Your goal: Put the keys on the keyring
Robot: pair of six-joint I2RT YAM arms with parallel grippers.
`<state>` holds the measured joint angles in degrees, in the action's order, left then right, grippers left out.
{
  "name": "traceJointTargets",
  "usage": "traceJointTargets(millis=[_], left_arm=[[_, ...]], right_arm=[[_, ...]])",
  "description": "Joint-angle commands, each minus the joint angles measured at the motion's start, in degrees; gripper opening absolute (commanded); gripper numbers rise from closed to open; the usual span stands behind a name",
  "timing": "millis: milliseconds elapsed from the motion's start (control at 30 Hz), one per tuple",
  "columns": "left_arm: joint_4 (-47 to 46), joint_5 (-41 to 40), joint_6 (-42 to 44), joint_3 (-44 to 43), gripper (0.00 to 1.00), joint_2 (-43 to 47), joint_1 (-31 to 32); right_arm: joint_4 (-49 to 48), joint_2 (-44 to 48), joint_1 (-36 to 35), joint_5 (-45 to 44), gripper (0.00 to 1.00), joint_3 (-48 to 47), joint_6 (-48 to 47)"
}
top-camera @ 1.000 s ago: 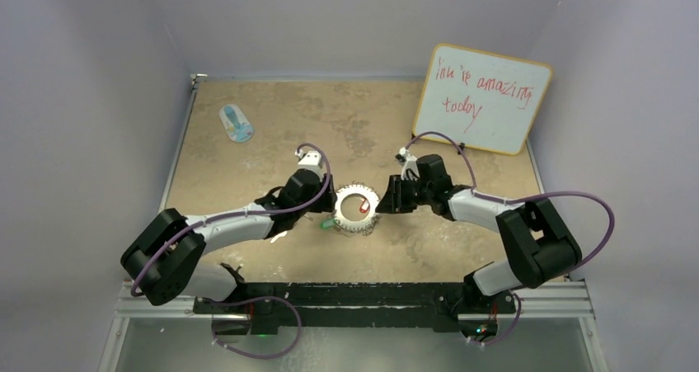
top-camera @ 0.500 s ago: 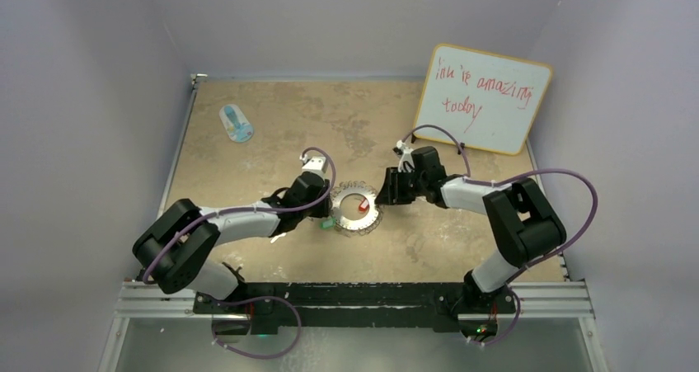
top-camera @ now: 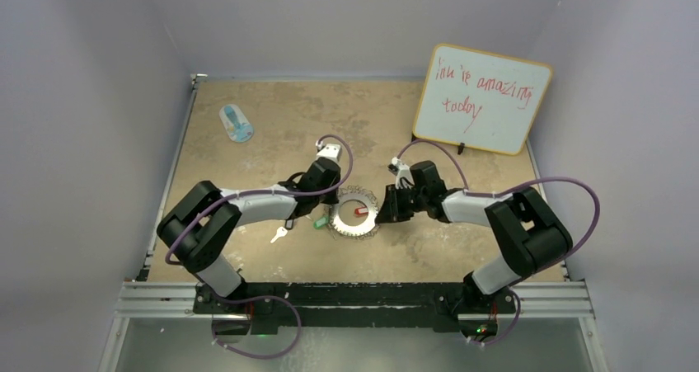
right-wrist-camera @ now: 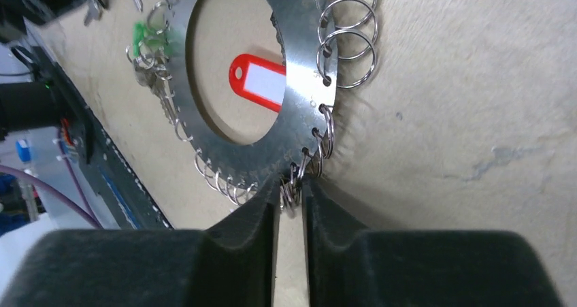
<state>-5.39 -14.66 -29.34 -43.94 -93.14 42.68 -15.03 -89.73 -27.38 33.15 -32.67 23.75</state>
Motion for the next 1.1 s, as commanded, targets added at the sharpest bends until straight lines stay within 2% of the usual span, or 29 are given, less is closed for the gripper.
traceJointTargets(millis=[0, 133, 200, 400, 533, 667, 867, 1067], left_arm=[[2.8, -4.7, 3.7, -2.6, 0.26, 0.8, 0.1], [3.8, -5.1, 3.7, -2.2, 0.32, 2.4, 0.0], [4.2, -4.1, 2.9, -1.5, 0.34, 3.7, 0.0], [3.2, 2.4, -1.8, 4.2, 0.34, 8.8, 0.1], [0.8, 7.5, -5.6, 8.3, 0.3, 10.6, 0.1], [-0.9, 8.7, -7.3, 10.2, 0.24, 9.4, 0.1], [-1.3, 7.5, -5.5, 6.0, 0.19, 2.7, 0.1], [1.0, 3.1, -1.3, -2.4, 0.16, -3.7, -0.3]], right_arm=[[3.4, 5.3, -0.5, -1.9, 0.27, 1.0, -0.8], [4.4, 8.1, 0.1, -4.9, 0.48, -0.4, -0.4], [3.1, 7.1, 1.8, -3.4, 0.54, -1.3, -0.6], [0.1, -1.3, 5.5, 2.2, 0.54, -5.6, -2.5], [-2.5, -5.3, 5.5, 4.0, 0.46, -7.0, -2.2], [-3.0, -6.0, 5.5, 5.2, 0.3, -5.8, -2.0], [-2.1, -5.0, 4.8, 7.4, 0.07, -1.3, -2.1], [-3.6, -2.0, 3.7, 9.3, 0.04, 4.5, 0.7]])
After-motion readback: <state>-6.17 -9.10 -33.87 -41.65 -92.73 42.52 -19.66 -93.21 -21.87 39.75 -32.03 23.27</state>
